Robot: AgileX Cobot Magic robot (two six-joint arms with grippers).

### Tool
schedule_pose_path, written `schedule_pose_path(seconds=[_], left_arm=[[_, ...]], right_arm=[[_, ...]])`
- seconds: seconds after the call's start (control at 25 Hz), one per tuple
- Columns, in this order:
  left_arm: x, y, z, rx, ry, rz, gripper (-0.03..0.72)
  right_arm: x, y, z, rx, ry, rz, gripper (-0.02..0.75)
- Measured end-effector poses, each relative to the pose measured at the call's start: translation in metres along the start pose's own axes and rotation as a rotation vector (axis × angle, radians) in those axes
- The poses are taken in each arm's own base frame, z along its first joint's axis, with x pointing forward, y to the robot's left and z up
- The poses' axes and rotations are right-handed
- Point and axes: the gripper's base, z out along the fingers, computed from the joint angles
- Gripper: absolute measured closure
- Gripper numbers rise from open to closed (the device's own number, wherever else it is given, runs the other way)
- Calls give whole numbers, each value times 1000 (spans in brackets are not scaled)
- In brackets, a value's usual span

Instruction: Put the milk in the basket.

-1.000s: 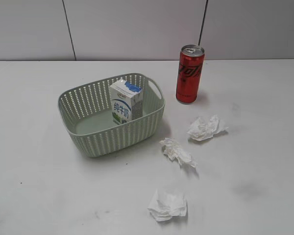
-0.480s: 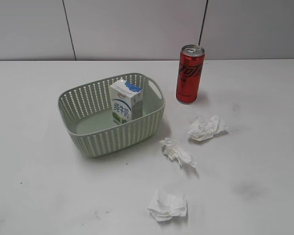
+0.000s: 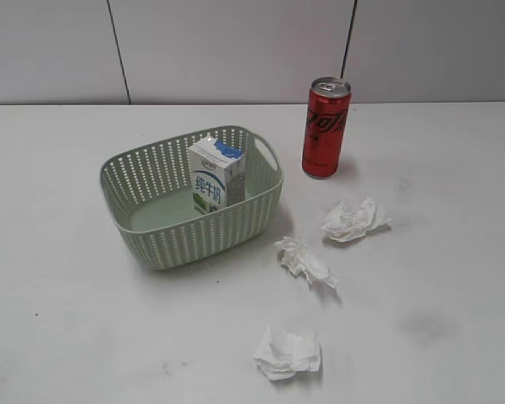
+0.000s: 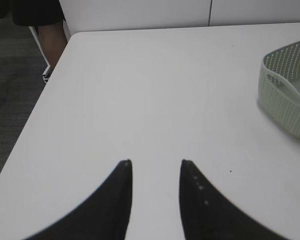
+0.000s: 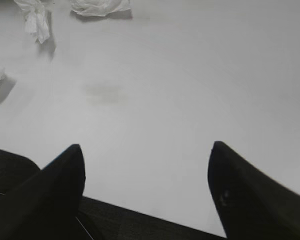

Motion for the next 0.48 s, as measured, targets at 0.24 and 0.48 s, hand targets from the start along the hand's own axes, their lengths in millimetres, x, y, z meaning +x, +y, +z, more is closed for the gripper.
schedule_pose_path(seconds=[0.24, 0.48], left_arm=[[0, 0, 0, 0, 0, 0, 449], [0, 0, 0, 0, 0, 0, 449]], right_arm=[[5, -2, -7, 34, -50, 35, 164], [17, -5, -24, 193, -151, 163, 164]])
